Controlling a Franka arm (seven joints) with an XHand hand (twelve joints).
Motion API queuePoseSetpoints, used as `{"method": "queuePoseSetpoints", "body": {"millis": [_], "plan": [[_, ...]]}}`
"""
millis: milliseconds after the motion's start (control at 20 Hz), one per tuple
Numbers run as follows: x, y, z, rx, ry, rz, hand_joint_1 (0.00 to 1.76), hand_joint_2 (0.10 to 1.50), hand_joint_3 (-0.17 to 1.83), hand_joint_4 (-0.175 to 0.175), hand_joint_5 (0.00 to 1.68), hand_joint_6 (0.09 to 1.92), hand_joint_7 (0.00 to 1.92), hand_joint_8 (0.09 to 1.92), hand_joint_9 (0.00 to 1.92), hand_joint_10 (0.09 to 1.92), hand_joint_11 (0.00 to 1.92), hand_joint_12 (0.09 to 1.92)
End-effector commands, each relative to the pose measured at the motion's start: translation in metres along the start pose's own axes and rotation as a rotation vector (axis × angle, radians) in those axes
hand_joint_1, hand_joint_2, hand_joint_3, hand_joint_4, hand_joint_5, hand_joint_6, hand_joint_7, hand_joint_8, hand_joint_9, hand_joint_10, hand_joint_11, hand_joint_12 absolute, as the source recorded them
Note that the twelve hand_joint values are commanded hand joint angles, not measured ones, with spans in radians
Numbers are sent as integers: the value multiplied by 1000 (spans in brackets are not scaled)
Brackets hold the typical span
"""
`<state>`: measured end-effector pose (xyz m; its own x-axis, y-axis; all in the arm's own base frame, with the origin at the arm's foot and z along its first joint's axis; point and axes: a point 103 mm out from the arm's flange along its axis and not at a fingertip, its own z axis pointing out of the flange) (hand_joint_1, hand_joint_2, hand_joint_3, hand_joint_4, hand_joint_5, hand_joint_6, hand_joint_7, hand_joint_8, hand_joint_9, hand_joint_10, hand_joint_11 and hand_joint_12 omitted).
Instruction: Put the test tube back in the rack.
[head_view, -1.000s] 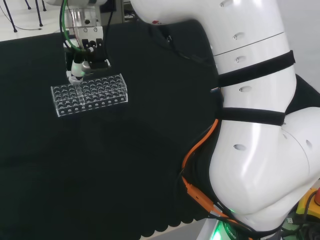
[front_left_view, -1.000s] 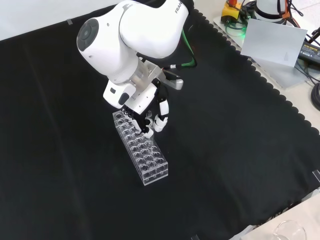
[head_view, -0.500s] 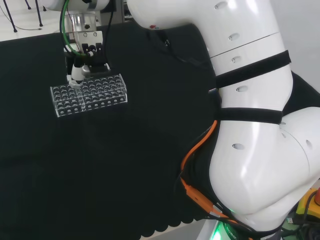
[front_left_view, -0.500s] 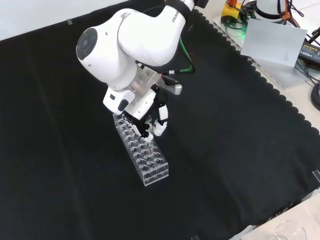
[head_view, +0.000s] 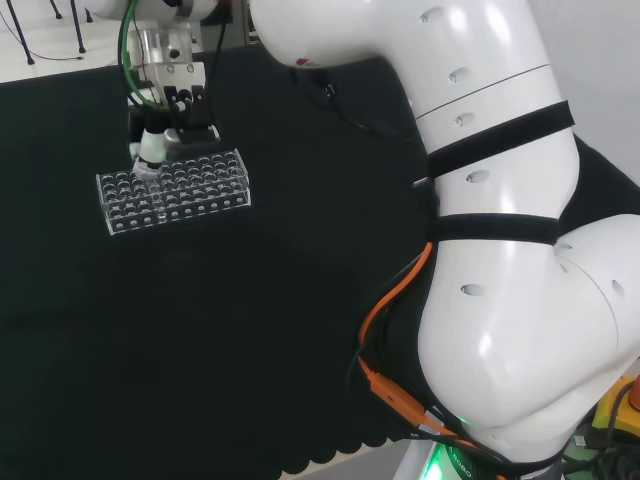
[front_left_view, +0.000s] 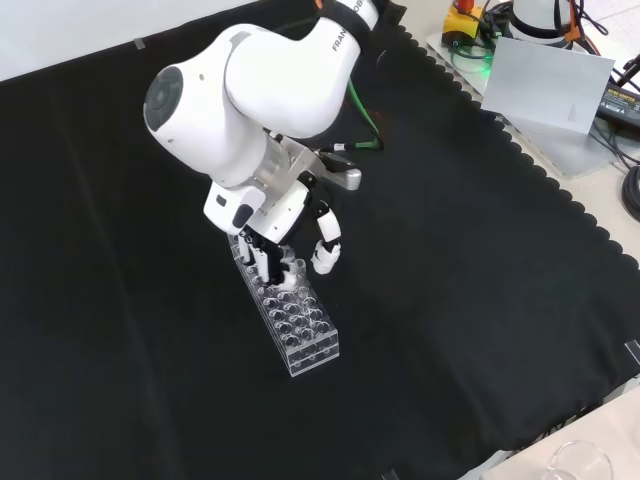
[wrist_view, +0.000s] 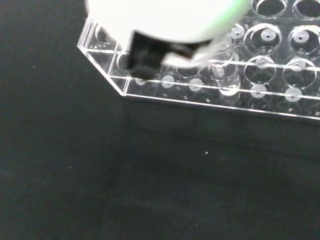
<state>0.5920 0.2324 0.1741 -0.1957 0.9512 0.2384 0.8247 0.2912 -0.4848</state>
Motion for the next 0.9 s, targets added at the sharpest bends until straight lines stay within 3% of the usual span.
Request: {"method": "queuePoseSetpoints", "body": {"millis": [50, 350, 900], "plan": [[2, -5, -13, 33, 41, -42, 1129, 451, 710, -53, 505, 942, 719, 899, 1019, 989, 637, 1496], [5, -23, -50, -42, 41, -78, 1115, 450, 703, -33, 434, 893, 657, 917, 964, 984, 585, 1495], [-16, -106, -143, -299, -32, -80, 1068, 476, 685, -34, 443, 858, 637, 917, 904, 969, 513, 1507]]}}
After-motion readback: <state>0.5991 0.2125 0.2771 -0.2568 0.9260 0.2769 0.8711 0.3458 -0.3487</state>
